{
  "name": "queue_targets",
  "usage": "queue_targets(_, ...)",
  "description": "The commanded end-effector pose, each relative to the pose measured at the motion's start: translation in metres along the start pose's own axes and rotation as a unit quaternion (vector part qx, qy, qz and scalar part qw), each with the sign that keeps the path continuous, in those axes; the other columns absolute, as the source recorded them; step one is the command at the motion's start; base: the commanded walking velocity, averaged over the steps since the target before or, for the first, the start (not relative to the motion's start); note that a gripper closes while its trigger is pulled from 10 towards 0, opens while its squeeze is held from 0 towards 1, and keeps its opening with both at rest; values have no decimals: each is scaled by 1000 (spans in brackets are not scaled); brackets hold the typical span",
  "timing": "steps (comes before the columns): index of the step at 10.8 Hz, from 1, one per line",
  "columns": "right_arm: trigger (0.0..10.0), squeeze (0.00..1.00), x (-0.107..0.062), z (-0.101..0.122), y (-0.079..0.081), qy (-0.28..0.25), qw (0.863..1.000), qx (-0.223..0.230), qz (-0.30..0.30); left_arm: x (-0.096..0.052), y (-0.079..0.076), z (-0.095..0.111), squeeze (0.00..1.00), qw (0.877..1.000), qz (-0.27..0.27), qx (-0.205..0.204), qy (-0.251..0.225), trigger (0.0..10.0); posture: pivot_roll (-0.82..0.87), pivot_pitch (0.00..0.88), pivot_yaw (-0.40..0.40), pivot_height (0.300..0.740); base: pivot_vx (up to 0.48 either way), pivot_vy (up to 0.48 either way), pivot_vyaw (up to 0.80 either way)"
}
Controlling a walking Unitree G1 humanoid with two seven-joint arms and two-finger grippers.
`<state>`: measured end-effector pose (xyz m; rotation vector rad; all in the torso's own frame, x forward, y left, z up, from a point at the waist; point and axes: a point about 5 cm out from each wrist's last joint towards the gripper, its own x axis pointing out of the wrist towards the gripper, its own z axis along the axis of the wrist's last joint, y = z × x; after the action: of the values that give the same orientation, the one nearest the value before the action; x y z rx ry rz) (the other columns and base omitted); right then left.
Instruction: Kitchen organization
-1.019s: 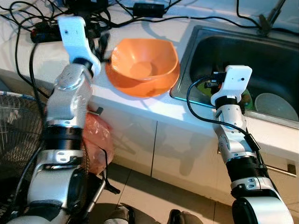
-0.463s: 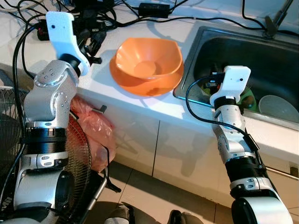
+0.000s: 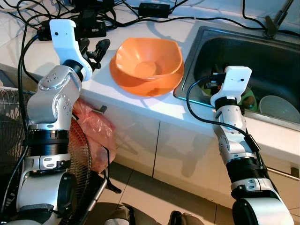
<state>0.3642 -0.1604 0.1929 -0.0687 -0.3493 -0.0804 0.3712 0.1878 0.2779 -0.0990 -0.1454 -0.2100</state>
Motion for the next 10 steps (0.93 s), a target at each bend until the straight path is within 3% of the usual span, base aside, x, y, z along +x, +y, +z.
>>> queue_targets(1,10000,0,2,2,0,-4,1000,0,-1,2,-1,1,1000,1000,-16,-13,8,10000,45,144,42,740,0,0,0)
queue_targets(2,10000,0,2,2,0,-4,1000,0,0,4,-1,0,0,999,-18,-28,12,10000,47,143,43,740,0,0,0)
queue_targets(3,10000,0,2,3,1,-4,1000,0,2,10,4,-8,0,997,-10,-66,37,10000,46,141,47,740,0,0,0)
queue_targets(10,10000,0,4,5,3,-8,1000,4,0,29,5,-7,0,994,-44,-43,85,10000,45,128,64,740,0,0,0)
